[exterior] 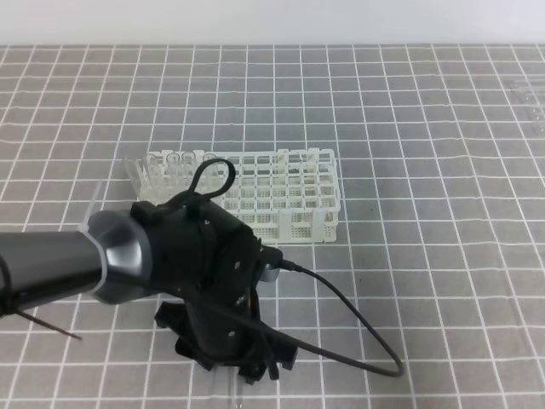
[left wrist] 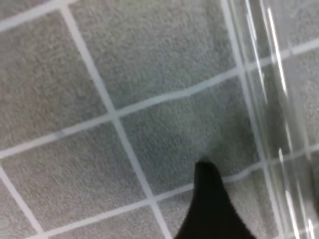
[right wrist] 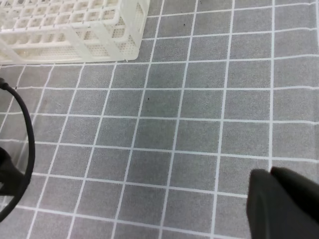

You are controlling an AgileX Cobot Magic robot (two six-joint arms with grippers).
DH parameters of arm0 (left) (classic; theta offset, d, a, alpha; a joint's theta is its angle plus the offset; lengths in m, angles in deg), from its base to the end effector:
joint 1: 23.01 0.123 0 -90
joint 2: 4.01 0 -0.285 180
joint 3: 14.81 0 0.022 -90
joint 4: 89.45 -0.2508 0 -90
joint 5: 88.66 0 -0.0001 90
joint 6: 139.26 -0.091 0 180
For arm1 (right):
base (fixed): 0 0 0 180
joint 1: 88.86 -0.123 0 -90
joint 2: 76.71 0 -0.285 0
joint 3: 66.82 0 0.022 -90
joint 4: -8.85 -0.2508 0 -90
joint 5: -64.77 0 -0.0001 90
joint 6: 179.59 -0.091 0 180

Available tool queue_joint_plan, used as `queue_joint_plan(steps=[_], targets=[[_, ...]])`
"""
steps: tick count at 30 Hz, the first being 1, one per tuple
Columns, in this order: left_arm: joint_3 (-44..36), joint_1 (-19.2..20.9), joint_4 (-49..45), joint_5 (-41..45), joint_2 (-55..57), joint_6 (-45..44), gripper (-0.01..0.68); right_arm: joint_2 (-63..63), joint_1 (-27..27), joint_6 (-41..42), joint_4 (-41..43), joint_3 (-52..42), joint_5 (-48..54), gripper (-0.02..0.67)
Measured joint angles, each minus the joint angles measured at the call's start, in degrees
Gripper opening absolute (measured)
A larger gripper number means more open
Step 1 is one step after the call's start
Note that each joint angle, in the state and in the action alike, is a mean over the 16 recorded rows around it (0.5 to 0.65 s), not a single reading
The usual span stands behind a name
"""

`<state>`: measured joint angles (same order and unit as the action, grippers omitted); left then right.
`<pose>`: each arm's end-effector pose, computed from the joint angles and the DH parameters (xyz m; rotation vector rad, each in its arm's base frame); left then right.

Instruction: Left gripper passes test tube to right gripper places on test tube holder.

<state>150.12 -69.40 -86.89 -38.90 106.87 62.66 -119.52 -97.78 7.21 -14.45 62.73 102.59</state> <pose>0.2214 -0.2369 0.1692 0.6146 3.0359 -0.1102 0.1066 0.0391 0.2691 -0.0730 2.2643 0.4706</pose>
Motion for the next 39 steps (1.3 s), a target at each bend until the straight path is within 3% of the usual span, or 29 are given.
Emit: queue_joint_plan(steps=[39], targets=[[2.28, -0.04, -4.83, 3.72, -2.07, -1.55, 0.005, 0.0, 0.0, 0.0, -0.2, 0.0, 0.22, -0.001]])
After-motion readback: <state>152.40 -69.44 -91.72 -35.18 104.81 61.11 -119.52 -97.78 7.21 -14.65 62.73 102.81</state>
